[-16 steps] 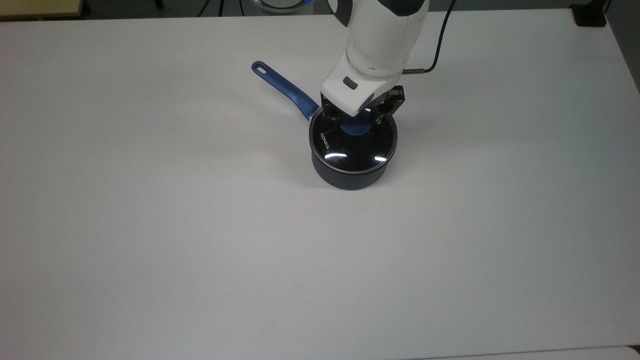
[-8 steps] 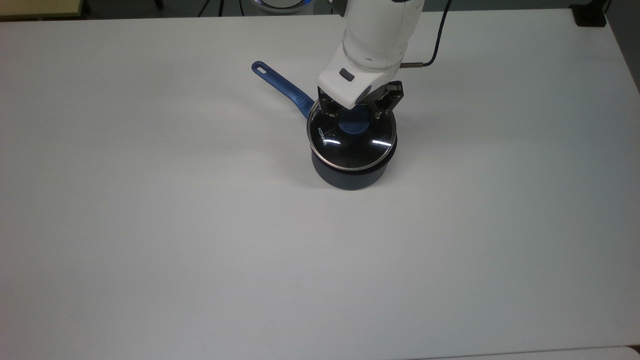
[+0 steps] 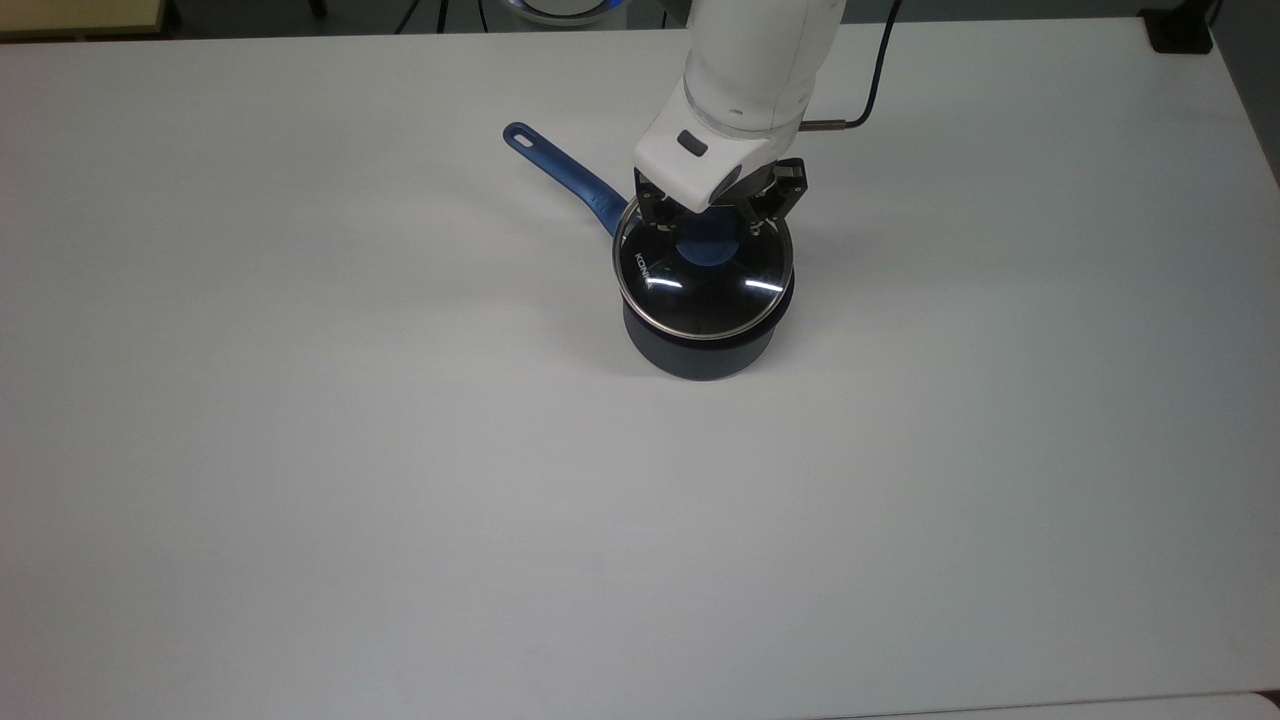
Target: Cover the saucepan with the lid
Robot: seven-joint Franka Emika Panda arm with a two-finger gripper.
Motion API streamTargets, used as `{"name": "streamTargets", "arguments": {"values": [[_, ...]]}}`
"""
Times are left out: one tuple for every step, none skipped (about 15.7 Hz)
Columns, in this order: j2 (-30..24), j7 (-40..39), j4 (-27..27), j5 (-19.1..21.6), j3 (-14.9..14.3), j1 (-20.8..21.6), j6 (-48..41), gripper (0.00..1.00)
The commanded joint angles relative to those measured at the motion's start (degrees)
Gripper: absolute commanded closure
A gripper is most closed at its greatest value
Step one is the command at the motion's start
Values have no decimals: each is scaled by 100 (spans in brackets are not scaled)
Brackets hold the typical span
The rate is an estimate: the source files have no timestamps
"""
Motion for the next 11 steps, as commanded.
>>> {"name": "streamTargets", "arguments": {"values": [[-156, 316, -92, 79, -35, 35, 296, 47], [-147, 325, -118, 79, -35, 35, 323, 47], [-156, 326, -127, 70, -35, 35, 331, 47], [-156, 326, -136, 70, -35, 43, 332, 47], [-156, 326, -145, 61, -35, 52, 332, 47], [-164, 334, -215, 61, -35, 61, 401, 47], [-164, 404, -285, 52, -26, 70, 541, 47], [-156, 544, -355, 18, -9, 78, 708, 48], [-147, 667, -426, 0, 0, 96, 849, 48], [-147, 694, -487, -9, 0, 96, 920, 48], [-147, 695, -505, -9, 9, 105, 920, 48]]}}
